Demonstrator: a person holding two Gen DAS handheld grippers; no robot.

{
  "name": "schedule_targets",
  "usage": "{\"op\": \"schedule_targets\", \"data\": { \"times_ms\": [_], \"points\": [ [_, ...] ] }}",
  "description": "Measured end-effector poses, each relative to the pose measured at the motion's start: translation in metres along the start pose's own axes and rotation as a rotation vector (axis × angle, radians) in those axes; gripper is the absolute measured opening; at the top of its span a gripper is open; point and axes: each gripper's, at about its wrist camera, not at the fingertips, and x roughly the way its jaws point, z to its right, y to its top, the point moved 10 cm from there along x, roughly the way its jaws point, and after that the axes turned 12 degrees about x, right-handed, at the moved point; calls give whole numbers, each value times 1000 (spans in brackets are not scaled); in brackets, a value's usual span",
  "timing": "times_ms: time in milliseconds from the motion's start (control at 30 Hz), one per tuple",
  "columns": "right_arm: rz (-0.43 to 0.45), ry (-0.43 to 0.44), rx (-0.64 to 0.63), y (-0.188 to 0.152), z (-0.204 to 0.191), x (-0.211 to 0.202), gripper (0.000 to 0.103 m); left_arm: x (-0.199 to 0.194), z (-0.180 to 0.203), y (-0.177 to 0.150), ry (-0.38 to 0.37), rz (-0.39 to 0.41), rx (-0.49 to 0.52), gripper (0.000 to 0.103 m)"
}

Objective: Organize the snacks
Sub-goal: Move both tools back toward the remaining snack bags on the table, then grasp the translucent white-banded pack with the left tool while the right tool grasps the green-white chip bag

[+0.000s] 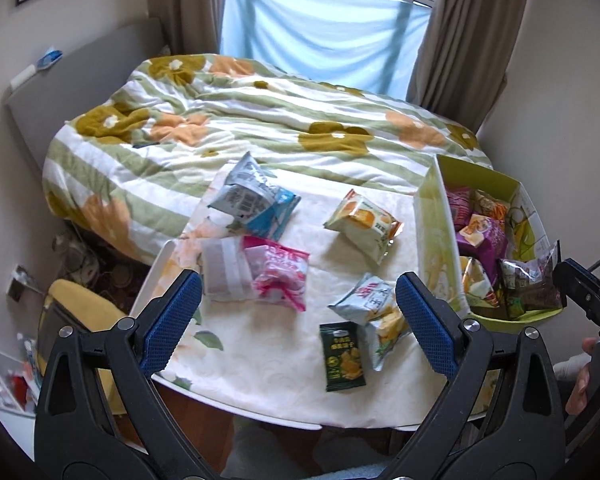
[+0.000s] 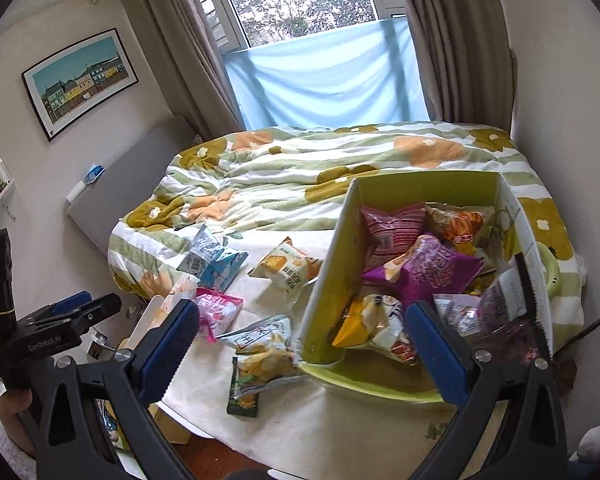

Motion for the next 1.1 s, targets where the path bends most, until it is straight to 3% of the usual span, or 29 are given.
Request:
{"op": "schedule_targets", "data": {
  "times_ms": [233, 433, 767, 933, 1100],
  "points": [
    [-41, -13, -2, -34, -57, 34, 103, 24, -67, -14, -16, -71, 0, 97],
    [-86, -72, -4, -64, -84, 71, 103, 64, -98, -27, -81, -151, 5, 97],
    [-91, -276, -44, -99, -85, 127, 103, 161, -110, -48, -187, -286, 8, 97],
    [-107, -381, -98, -110, -70, 148, 102, 201, -103, -56, -188, -329, 19, 97],
    [-92, -480, -231, -120, -66, 164, 99, 228, -98, -62, -170, -355, 8, 97]
  ]
}}
